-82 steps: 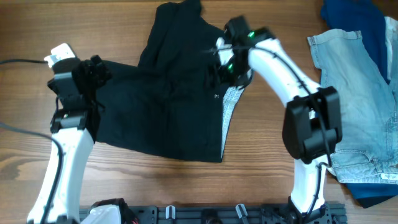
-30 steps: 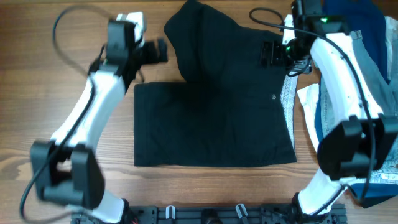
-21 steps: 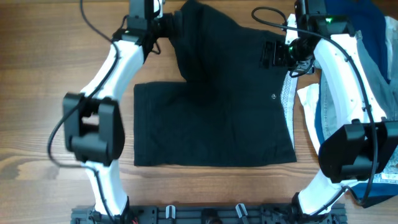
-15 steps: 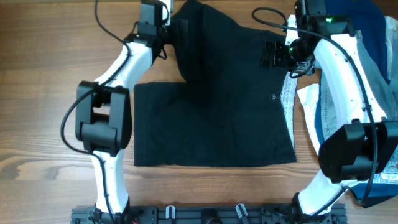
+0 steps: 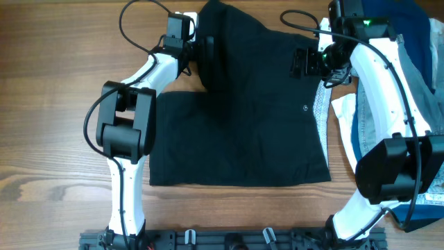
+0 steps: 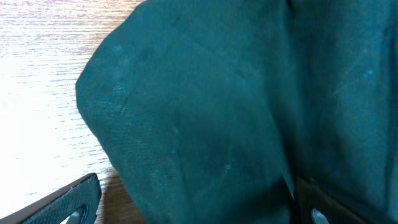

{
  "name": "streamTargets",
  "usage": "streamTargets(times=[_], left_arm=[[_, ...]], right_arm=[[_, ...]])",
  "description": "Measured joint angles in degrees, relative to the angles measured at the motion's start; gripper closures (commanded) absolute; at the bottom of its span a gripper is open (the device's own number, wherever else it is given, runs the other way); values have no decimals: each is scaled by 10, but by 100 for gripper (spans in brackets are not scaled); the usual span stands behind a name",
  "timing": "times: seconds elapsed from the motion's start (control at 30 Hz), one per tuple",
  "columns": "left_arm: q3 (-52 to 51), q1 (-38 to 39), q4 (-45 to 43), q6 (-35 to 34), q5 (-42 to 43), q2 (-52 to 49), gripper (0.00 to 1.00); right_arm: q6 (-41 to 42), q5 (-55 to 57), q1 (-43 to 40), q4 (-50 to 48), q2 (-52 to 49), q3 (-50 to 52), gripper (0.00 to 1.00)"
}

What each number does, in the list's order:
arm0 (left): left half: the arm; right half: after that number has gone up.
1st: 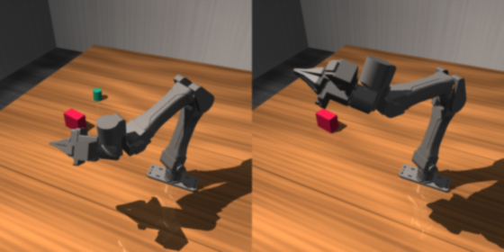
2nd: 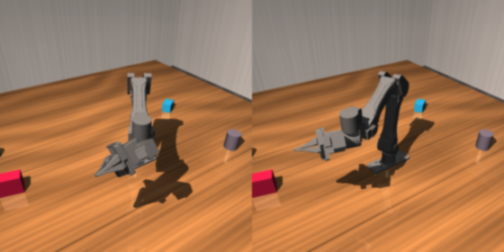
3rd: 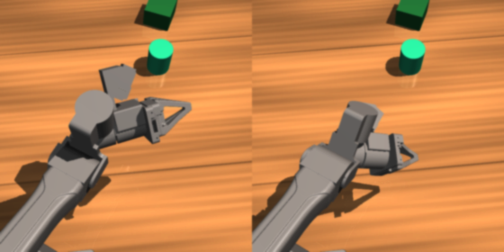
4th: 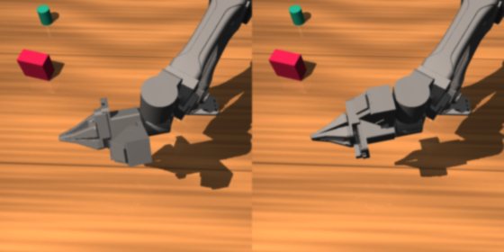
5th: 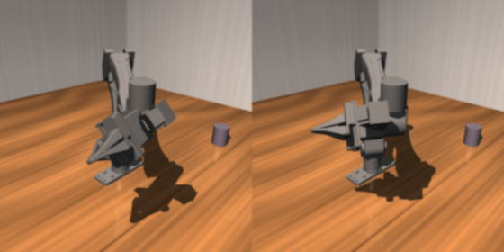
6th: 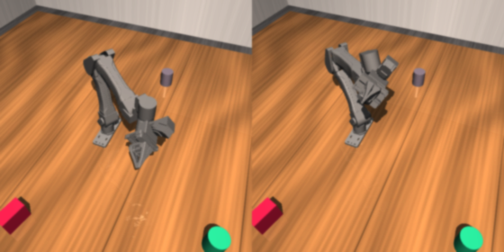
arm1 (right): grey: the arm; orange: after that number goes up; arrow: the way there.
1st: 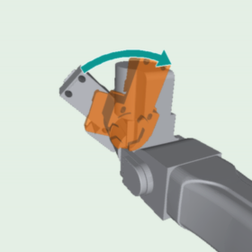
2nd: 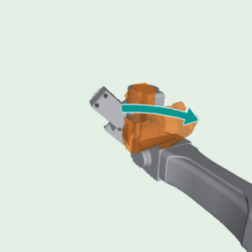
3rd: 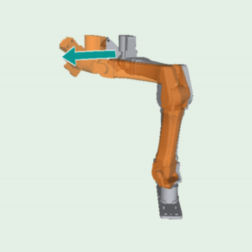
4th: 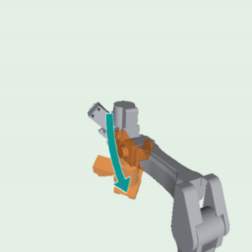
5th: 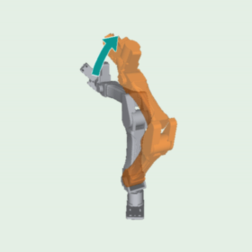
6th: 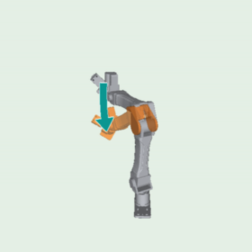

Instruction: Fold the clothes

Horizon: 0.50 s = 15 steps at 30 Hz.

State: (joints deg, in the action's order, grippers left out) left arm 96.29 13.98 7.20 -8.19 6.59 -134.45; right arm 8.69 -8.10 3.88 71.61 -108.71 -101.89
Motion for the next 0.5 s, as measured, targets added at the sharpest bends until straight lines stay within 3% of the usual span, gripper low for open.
streamTargets(times=[0.07,0.2,0.33,0.5], left_arm=[[0,0,0,0,-5,0,18],[0,0,-2,0,-9,0,64],[0,0,-2,2,-12,0,93],[0,0,5,2,-16,0,96]], right_arm=[[0,0,0,0,0,0,0],[0,0,0,2,0,0,0],[-2,0,0,5,0,0,0],[-13,0,0,13,0,0,0]])
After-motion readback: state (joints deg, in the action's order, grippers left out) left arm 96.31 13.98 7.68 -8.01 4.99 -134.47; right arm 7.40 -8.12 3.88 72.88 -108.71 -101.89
